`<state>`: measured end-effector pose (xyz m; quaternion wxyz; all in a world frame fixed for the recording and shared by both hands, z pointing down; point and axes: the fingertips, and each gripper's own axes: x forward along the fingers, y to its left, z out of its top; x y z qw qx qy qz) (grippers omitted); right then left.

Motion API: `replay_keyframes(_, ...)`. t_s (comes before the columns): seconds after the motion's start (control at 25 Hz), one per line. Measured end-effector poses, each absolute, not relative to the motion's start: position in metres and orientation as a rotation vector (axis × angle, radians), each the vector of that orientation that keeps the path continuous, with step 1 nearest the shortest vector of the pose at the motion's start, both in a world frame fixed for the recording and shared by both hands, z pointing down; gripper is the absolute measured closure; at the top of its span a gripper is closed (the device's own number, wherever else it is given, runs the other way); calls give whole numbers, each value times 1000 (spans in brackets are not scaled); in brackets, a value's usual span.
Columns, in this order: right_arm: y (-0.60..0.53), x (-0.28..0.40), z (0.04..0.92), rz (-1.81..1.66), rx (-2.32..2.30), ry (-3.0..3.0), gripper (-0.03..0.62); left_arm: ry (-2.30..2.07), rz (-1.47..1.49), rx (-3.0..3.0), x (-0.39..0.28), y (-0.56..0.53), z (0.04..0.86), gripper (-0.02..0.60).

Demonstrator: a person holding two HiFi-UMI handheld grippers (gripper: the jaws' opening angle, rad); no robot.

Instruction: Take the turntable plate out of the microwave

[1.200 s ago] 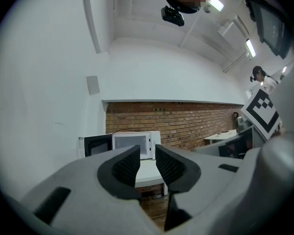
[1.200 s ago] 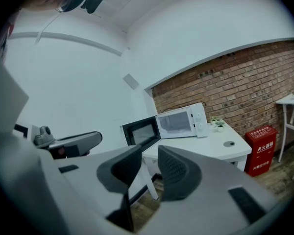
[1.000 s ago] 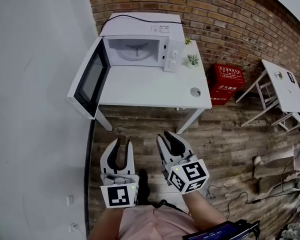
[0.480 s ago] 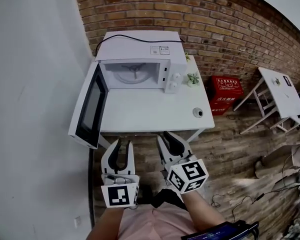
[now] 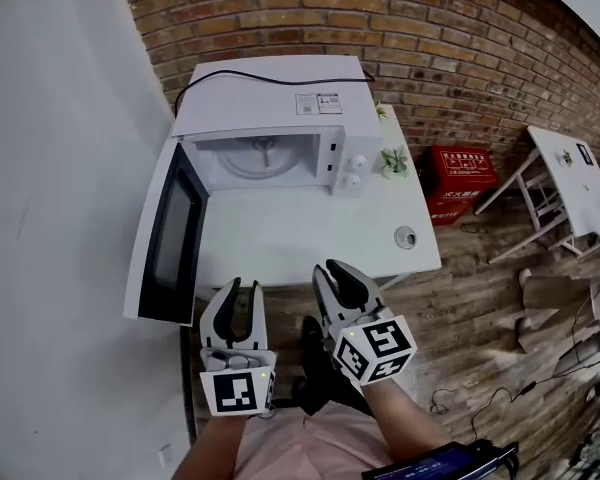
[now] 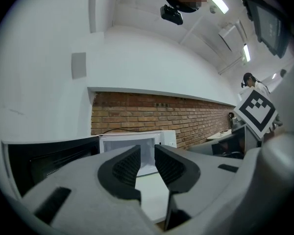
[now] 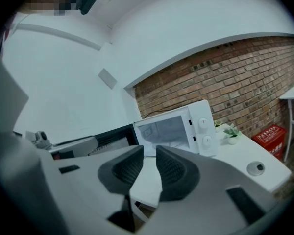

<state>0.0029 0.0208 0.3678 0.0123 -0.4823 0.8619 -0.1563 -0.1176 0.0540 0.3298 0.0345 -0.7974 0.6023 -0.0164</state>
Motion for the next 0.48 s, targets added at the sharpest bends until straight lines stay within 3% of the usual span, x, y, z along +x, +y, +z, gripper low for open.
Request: replay_keyframes(0.48,-113,-3,384,-552,-1418,2726,513,1875,-104,-2374,-118,-75,338,488)
